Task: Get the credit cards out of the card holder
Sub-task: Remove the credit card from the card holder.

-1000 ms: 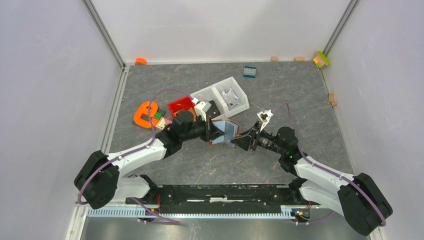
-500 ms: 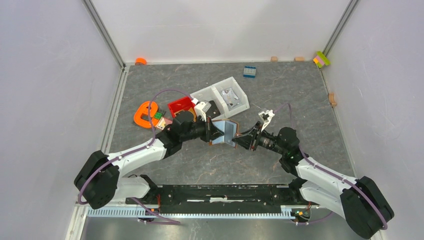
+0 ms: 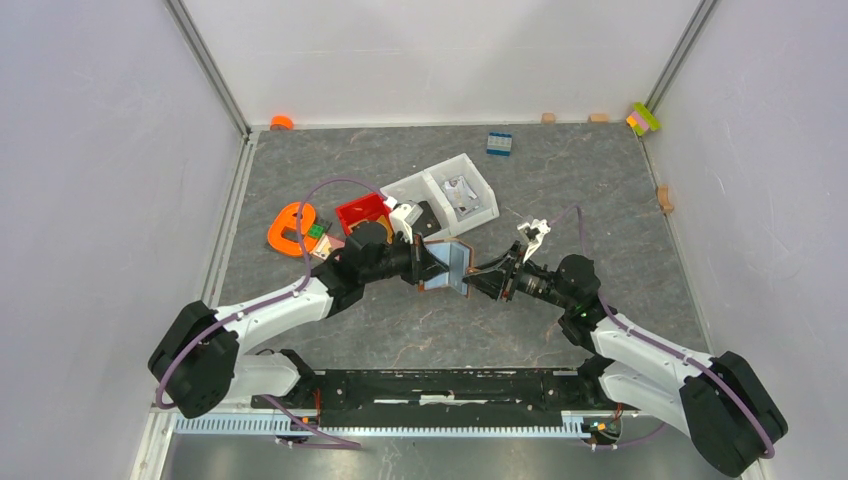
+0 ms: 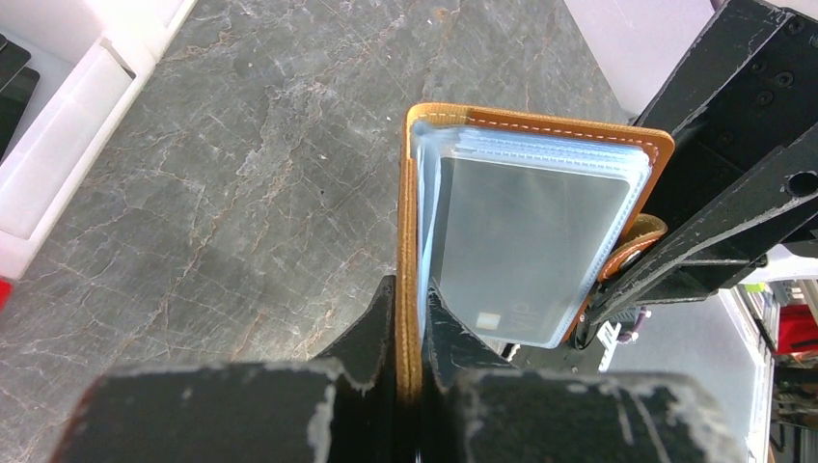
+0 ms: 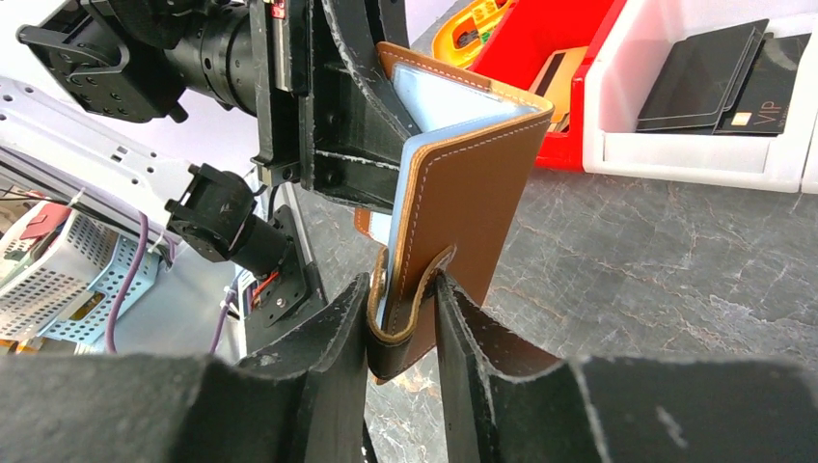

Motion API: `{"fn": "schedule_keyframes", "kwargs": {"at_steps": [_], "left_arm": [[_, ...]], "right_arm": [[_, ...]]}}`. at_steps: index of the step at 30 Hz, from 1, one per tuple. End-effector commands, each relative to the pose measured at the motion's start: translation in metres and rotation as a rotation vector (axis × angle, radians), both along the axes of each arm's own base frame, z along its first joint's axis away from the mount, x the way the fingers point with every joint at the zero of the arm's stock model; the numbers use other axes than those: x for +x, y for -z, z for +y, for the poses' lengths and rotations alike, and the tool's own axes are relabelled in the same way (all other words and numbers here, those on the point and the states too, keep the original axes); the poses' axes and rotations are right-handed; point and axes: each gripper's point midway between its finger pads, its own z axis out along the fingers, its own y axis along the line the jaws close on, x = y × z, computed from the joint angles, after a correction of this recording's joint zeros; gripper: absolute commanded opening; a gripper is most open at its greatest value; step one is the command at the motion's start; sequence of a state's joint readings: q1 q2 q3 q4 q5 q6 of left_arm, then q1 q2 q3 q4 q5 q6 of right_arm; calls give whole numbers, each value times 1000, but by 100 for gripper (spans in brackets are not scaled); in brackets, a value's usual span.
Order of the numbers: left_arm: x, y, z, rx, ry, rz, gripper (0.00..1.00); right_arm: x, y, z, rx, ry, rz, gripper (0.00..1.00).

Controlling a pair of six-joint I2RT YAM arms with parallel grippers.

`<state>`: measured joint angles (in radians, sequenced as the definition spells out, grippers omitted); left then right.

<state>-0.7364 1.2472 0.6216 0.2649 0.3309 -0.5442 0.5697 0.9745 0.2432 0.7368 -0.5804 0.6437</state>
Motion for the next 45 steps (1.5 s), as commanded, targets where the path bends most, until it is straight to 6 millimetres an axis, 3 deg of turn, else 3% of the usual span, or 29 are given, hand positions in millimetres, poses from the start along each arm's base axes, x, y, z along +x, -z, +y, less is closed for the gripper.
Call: {"fn": "schedule_keyframes", "kwargs": {"at_steps": [1, 16, 25, 29, 34, 45], "left_arm": [[2, -24, -8, -68, 26, -54, 2], [0, -27, -10, -82, 42, -56, 2], [-3, -28, -13, -92, 61, -54, 2], [-3, -27, -12, -91, 61, -53, 2], [-3, -27, -13, -92, 65, -50, 2], [-3, -27, -13, -90, 62, -51, 2]], "right_arm": [[-3, -21, 4, 47, -28, -69, 35], [1, -15, 3, 25, -8, -53, 22], [14, 1, -1, -47, 55, -14, 21], [29, 18, -8, -132, 137, 30, 24], [30, 24, -5, -144, 128, 56, 32], [28, 21, -7, -133, 131, 41, 60]]}}
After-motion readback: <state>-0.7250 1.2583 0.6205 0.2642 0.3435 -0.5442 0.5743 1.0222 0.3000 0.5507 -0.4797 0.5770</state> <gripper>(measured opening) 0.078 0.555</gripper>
